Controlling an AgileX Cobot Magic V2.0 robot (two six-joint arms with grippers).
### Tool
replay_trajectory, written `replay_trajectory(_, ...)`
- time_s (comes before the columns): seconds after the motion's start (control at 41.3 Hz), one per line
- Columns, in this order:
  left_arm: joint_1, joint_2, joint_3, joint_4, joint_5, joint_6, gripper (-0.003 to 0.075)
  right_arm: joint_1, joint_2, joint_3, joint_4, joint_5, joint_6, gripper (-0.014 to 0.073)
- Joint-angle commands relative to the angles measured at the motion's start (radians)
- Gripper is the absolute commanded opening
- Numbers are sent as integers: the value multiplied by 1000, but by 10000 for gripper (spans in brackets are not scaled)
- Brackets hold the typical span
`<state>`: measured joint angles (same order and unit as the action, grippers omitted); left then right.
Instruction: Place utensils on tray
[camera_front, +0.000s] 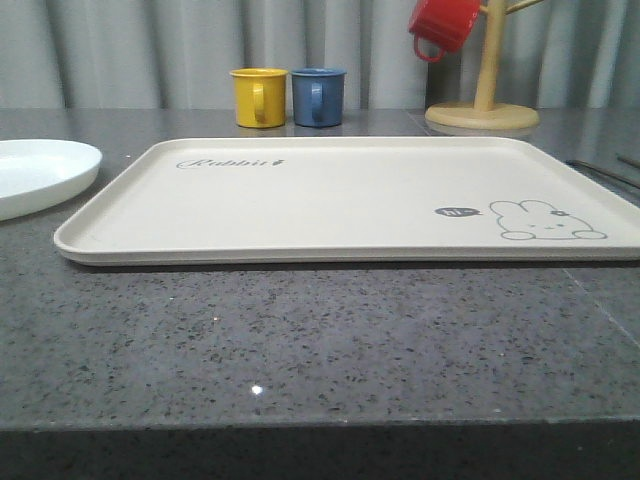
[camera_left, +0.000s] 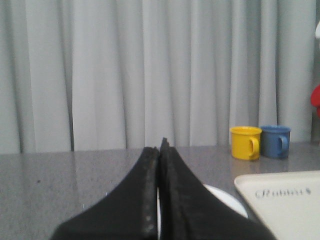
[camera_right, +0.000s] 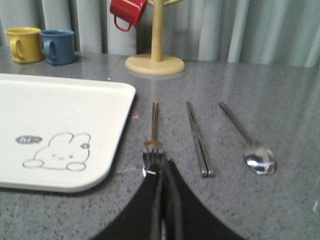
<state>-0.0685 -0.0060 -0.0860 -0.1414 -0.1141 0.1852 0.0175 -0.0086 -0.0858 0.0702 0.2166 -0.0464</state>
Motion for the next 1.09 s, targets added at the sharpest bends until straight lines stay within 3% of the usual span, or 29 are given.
replay_trajectory(0.0, 2, 8, -129, -5, -2, -10, -19, -7, -10, -118, -8, -8, -5, -95)
replay_trajectory(0.266, 2, 259, -387, 130, 265, -10, -19, -7, 206, -382, -2, 84, -1, -103)
replay_trajectory(0.484, 2, 452, -473, 130, 268, -10, -19, -7, 448, -492, 14, 84, -1, -103)
replay_trajectory(0.605, 2, 464, -474, 128, 263, -10, -6, -7, 476, -491, 17, 70, -1, -88)
replay_trajectory(0.678, 2, 461, -474, 128, 265, -10, 71, -7, 476, -491, 17, 70, -1, -1)
replay_trajectory(0.799, 2, 461, -474, 128, 265, -10, 384, -7, 476, -491, 17, 68, -1, 246)
replay_trajectory(0.823, 2, 461, -474, 128, 265, -10, 475, -7, 476, -491, 17, 68, -1, 302)
replay_trajectory(0.871, 2, 461, -474, 126, 265, -10, 577, -7, 476, -491, 17, 64, -1, 387)
replay_trajectory(0.968, 2, 461, -474, 121, 265, -10, 666, -7, 476, -491, 17, 61, -1, 490)
replay_trajectory(1.065, 2, 461, -474, 121, 263, -10, 654, -7, 476, -491, 17, 63, -1, 521)
